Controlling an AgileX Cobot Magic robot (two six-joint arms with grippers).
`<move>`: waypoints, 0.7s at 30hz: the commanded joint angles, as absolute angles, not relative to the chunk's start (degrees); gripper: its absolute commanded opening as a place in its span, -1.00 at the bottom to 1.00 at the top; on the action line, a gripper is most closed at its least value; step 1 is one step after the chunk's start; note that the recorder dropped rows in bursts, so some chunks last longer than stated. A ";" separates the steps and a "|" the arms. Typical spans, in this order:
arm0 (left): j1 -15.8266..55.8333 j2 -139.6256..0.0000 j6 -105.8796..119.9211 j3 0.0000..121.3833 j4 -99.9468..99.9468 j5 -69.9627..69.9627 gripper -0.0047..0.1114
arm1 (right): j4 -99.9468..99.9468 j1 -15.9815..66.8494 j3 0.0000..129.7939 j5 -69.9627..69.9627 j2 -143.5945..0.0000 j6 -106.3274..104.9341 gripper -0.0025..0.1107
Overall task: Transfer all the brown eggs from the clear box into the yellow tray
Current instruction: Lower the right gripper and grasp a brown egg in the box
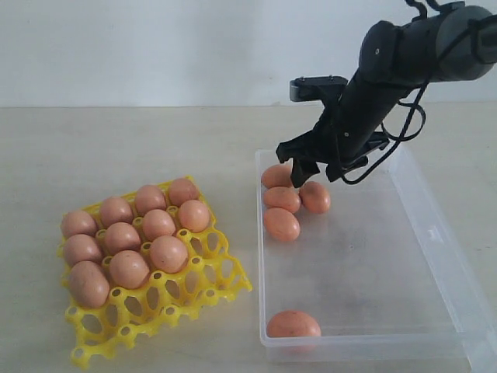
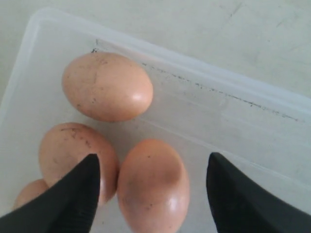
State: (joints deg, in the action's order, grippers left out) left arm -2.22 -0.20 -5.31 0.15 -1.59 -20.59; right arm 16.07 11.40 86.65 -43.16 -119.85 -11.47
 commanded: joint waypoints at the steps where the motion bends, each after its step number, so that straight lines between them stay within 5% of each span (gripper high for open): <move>1: -2.40 0.00 -5.04 0.00 -1.46 -20.37 -0.85 | 16.08 10.83 86.89 -43.85 -122.61 -12.00 0.02; 9: -2.40 0.00 -5.04 0.00 -1.46 -20.37 -0.85 | 16.08 10.83 86.89 -43.46 -125.48 -11.88 -0.02; 11: -2.40 0.00 -5.04 0.00 -1.46 -20.37 -0.85 | 16.08 10.83 86.78 -43.18 -125.53 -11.88 -0.18; 16: -2.40 0.00 -5.04 0.00 -1.46 -20.37 -0.85 | 15.83 10.83 86.78 -43.29 -125.53 -12.86 -0.96; 21: -2.40 0.00 -5.04 0.00 -1.46 -20.37 -0.85 | 14.28 10.83 86.78 -44.82 -125.53 -13.22 -0.96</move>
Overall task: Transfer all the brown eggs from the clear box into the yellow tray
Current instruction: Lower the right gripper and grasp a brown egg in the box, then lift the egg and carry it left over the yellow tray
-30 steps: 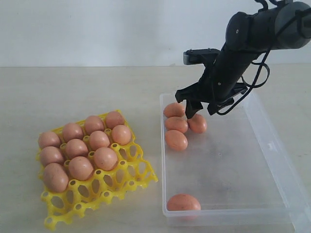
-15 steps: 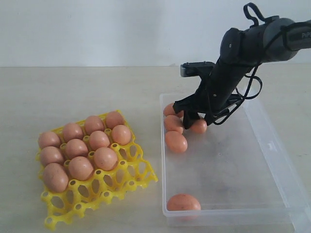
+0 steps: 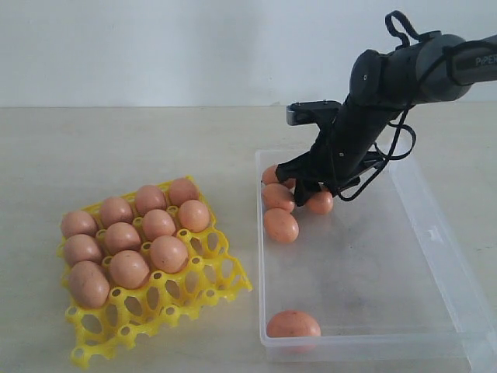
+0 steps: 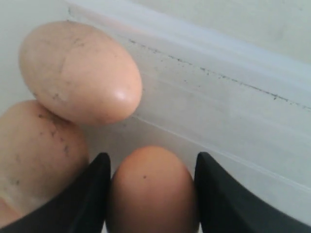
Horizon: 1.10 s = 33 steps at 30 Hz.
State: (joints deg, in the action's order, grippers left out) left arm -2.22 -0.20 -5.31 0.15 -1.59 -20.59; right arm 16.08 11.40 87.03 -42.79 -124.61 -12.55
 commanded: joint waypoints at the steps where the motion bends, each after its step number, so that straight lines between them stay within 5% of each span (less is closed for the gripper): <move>1: -2.40 0.00 -5.04 0.00 -1.46 -20.37 -0.85 | 14.28 10.83 86.78 -45.25 -125.53 -13.22 -0.96; 19: -2.40 0.00 -5.04 0.00 -1.46 -20.37 -0.85 | 18.19 12.01 81.18 -40.90 -111.05 -7.97 -0.96; 25: -2.40 0.00 -5.04 0.00 -1.46 -20.37 -0.85 | 21.38 18.16 65.08 -20.76 -99.11 -7.85 -0.96; 33: -2.40 0.00 -5.04 0.00 -1.46 -20.37 -0.85 | 22.63 37.58 36.90 26.55 -82.18 -7.58 -0.96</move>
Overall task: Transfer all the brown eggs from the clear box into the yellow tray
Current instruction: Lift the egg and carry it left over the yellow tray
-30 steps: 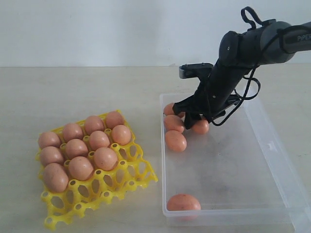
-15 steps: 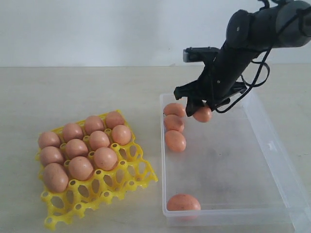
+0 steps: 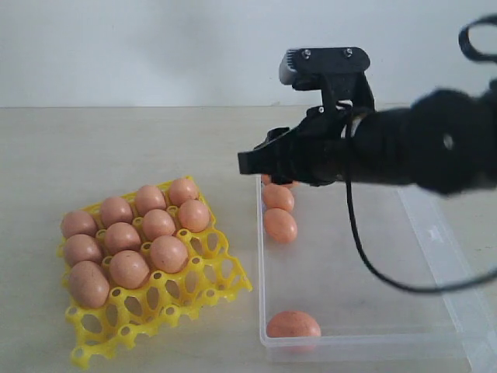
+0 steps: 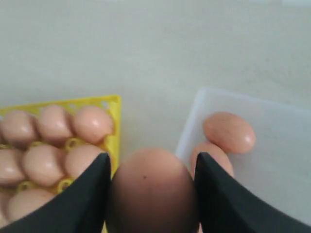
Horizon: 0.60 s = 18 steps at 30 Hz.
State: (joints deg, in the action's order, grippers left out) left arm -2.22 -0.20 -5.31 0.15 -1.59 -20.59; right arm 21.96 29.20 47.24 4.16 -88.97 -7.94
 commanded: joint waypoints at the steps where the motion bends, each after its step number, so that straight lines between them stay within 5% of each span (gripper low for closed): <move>1: -2.40 0.00 -5.04 0.00 -1.46 -20.37 -0.85 | 22.63 39.41 35.13 29.70 -81.16 -7.58 -0.96; 7: -2.40 0.00 -5.04 0.00 -1.46 -20.37 -0.85 | 22.63 44.47 31.31 38.72 -77.77 -2.77 -0.96; 15: -2.40 0.00 -5.04 0.00 -1.46 -20.37 -0.85 | 13.61 44.47 31.67 56.63 -77.74 29.72 -0.96; 18: -2.40 0.00 -5.04 0.00 -1.46 -20.37 -0.85 | -3.63 37.89 36.74 55.05 -78.50 44.84 -0.96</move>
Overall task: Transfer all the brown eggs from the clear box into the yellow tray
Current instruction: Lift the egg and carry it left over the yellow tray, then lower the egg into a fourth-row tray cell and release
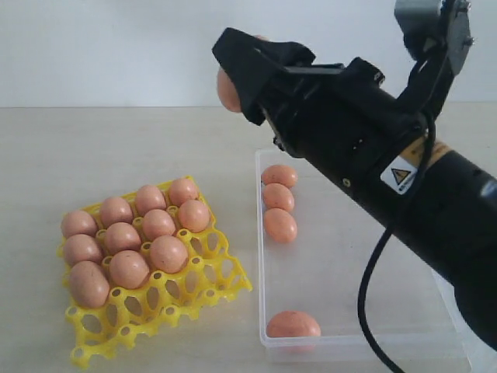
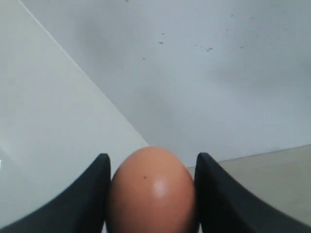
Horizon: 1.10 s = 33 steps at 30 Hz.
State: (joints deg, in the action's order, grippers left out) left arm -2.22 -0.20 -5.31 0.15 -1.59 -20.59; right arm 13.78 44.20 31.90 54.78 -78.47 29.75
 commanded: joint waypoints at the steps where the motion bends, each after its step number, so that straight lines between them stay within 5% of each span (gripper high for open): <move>1: -2.40 0.00 -5.04 0.00 -1.46 -20.37 -0.85 | -13.03 33.81 39.51 56.51 -79.51 52.86 -0.96; 5: -2.40 0.00 -5.04 0.00 -1.46 -20.37 -0.85 | -46.50 20.08 52.18 65.10 -86.57 78.89 -0.96; 11: -2.40 0.00 -5.04 0.00 -1.46 -20.37 -0.85 | -87.11 24.46 53.96 63.72 -95.87 88.65 -0.96; 21: -2.40 0.00 -5.04 0.00 -1.46 -20.37 -0.85 | -75.22 29.24 53.96 27.54 -100.46 88.65 -0.96; 33: -2.40 0.00 -5.04 0.00 -1.46 -20.37 -0.85 | -68.78 29.24 57.17 25.36 -108.58 80.27 -0.96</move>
State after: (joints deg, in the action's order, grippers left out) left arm -2.22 -0.20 -5.31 0.15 -1.59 -20.59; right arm -69.77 29.09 55.12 25.38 -106.88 81.30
